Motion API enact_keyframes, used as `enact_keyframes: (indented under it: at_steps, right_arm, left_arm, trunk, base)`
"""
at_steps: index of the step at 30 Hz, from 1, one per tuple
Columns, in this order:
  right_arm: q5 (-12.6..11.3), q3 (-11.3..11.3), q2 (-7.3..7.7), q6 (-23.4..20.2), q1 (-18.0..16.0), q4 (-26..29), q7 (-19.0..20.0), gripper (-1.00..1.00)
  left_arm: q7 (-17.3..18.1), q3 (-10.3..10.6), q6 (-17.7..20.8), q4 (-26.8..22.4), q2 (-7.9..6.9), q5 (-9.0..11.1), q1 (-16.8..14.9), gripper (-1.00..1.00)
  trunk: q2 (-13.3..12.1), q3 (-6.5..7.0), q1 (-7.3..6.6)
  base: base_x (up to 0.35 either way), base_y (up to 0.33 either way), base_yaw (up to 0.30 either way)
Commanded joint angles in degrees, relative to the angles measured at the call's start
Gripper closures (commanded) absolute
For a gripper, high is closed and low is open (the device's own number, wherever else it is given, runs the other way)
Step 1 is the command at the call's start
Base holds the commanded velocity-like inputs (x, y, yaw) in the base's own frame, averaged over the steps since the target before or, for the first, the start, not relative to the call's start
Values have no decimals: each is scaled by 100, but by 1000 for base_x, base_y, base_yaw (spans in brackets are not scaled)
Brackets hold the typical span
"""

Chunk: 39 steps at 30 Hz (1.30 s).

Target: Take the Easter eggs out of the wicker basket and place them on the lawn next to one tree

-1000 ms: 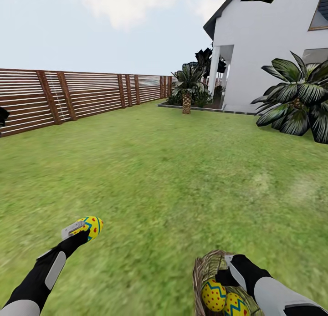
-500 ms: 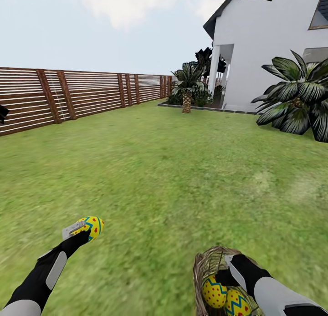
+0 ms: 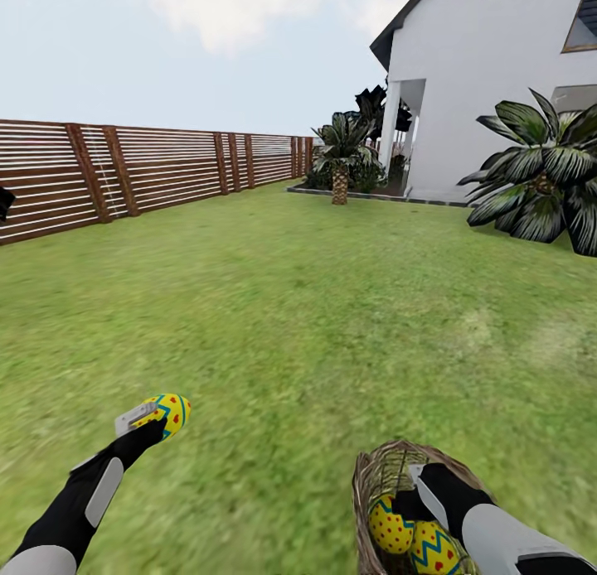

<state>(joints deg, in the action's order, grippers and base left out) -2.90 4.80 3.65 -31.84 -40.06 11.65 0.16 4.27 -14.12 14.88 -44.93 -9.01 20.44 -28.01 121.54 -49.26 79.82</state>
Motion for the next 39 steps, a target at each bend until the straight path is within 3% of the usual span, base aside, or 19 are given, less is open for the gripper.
enact_keyframes:
  at_steps: [1, 14, 27, 39]
  right_arm:
    - [-31, 48, 4, -32, -1, 12, 2, -100]
    - [-31, 46, 7, -32, -1, 12, -1, -100]
    - [-34, 48, 6, -32, -1, 12, 2, -100]
    - [-27, 48, 4, -32, -1, 12, 2, -100]
  left_arm:
    - [30, -19, 41, -6, 8, 39, -3, 100]
    - [30, -11, 47, 2, 17, 39, -3, 100]
    - [39, -11, 43, 6, 57, 35, -2, 100]
    - [39, -11, 42, 11, 87, 35, 3, 100]
  trunk:
    - [44, -24, 22]
    - [565, -257, 307]
    - [565, -257, 307]
    - [565, -257, 307]
  base:
    - [0, 0, 0]
    - [0, 0, 0]
    - [141, 5, 0]
    - [6, 0, 0]
